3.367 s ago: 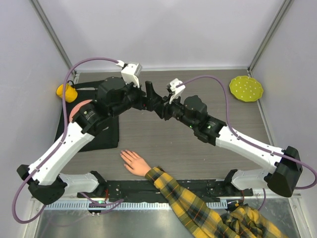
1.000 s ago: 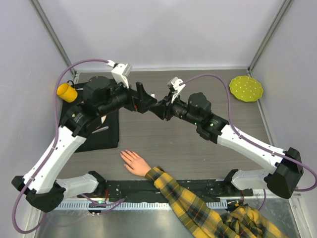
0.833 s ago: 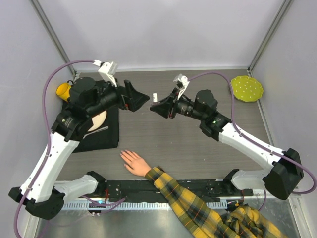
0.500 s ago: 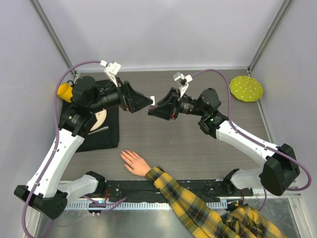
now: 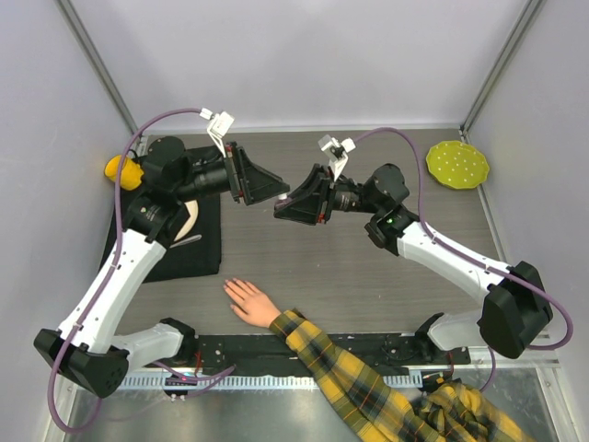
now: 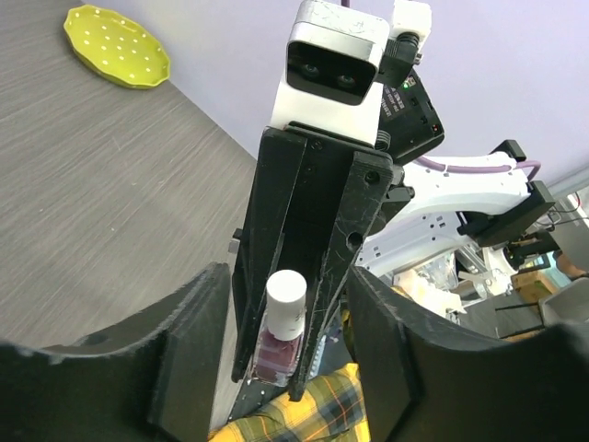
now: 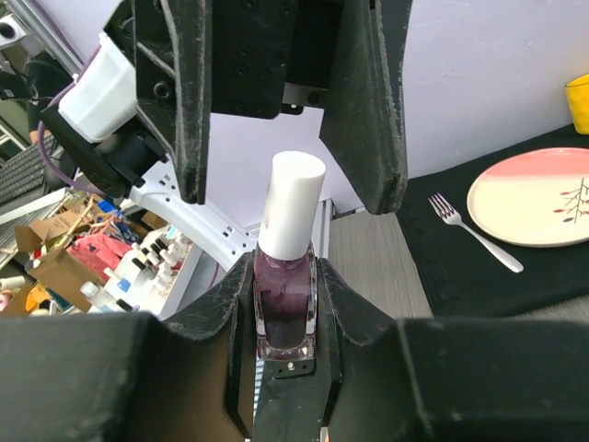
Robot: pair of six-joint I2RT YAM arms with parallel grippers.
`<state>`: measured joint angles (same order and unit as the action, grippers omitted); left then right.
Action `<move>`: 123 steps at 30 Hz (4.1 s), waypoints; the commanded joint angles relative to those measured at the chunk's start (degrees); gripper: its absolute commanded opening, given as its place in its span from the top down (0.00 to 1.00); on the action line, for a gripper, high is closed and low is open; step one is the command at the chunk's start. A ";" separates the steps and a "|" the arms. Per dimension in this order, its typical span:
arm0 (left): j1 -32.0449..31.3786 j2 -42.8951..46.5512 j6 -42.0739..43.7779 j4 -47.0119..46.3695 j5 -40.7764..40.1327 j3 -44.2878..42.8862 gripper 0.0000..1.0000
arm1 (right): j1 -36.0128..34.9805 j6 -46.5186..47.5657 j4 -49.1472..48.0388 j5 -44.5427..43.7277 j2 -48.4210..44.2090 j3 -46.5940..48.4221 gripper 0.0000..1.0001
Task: Paint the nails
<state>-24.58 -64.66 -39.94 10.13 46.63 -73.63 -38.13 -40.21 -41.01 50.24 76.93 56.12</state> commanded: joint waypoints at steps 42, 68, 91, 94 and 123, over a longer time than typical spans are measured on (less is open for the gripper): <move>-7.59 -9.34 22.02 39.62 -14.99 -22.26 0.41 | -5.11 38.45 28.09 -17.98 -10.22 1.19 0.99; -13.57 -9.61 23.24 39.62 -25.62 -24.55 0.85 | -5.73 38.71 28.62 -20.00 -9.86 1.36 0.99; -13.92 -6.44 17.18 36.01 -32.22 -21.91 1.00 | -5.90 36.51 26.25 -23.78 -9.86 0.31 0.99; -13.92 -6.26 17.18 35.66 -32.83 -21.74 1.00 | -5.90 36.51 26.16 -23.61 -10.04 0.13 0.99; -13.83 -2.84 17.80 37.06 -41.26 -22.62 1.00 | -5.90 35.03 24.58 -26.15 -11.80 -2.41 0.99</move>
<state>-38.30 -69.89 -22.15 47.62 9.78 -95.42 -43.83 -3.51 -11.75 26.85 67.85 55.18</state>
